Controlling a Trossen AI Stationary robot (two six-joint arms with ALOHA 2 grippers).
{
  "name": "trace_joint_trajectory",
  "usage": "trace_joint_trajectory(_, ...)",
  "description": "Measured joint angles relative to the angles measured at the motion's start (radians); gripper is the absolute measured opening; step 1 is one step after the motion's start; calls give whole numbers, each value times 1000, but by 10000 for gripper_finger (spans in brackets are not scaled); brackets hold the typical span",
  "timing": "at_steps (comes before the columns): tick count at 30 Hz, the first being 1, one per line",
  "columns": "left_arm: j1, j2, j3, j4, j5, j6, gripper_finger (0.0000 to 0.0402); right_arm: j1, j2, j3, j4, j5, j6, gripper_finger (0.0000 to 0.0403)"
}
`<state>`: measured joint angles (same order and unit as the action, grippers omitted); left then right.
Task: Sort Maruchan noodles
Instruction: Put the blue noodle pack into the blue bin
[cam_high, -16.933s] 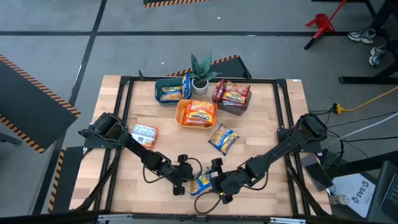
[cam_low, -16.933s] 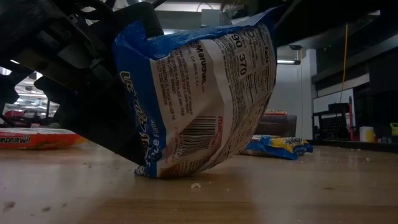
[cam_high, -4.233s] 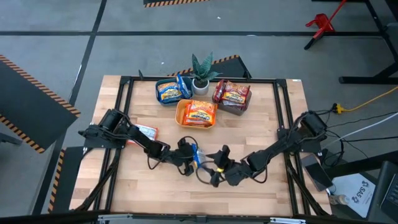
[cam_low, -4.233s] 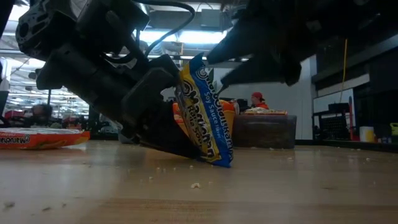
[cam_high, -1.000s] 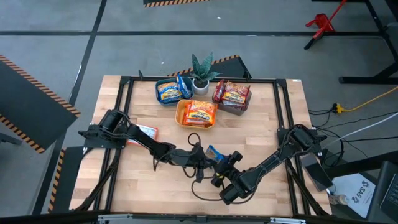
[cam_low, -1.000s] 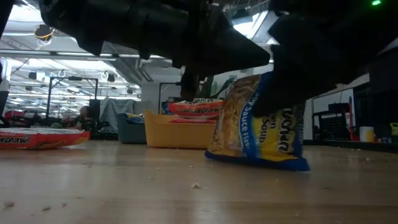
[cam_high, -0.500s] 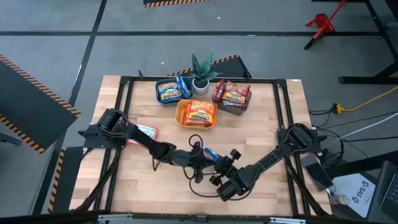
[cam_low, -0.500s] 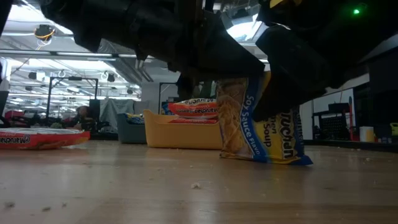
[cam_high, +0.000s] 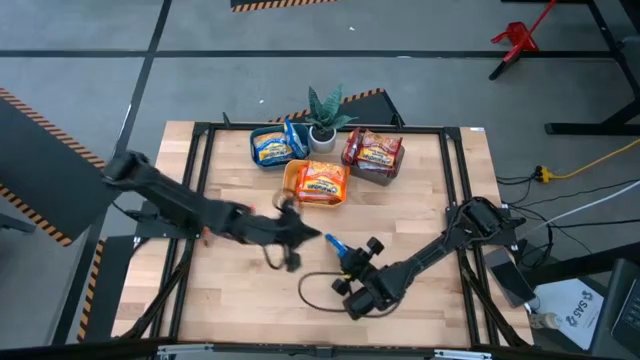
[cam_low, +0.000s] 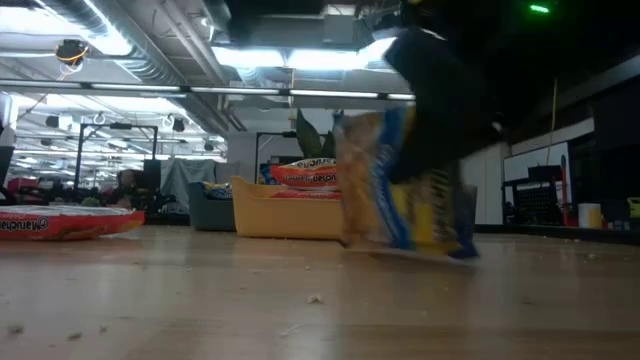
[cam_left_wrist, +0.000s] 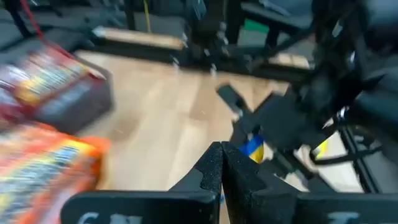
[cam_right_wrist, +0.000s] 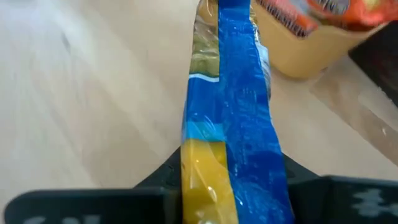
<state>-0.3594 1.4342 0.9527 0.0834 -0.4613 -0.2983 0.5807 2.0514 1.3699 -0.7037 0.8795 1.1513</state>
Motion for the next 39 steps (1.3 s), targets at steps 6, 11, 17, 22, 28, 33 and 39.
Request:
trace_joint_trajectory(6, -40, -320, 0, -134, -114, 81, 0, -84, 0, 108, 56, -3, -164, 86)
trace_joint_trajectory(11, -91, -542, 0, -192, -200, 130, 0, -186, 0, 223, 187, -74, -415, 86)
trace_joint_trajectory(17, -145, -720, 0, -235, -229, 167, 0, -355, 0, 296, 529, -235, -674, 86)
trace_joint_trajectory(22, -178, -811, 0, -237, -234, 187, 0, -523, 15, 297, 818, -359, -676, 86)
trace_joint_trajectory(28, -193, -867, 0, -315, -234, 182, 0, -660, 102, 309, 1072, -476, -531, 86)
trace_joint_trajectory(33, -193, -882, 0, -366, -247, 179, 0, -708, 204, 391, 1069, -394, -482, 86)
trace_joint_trajectory(39, -193, -880, 0, -392, -259, 178, 0, -760, 313, 568, 1012, -427, -448, 86)
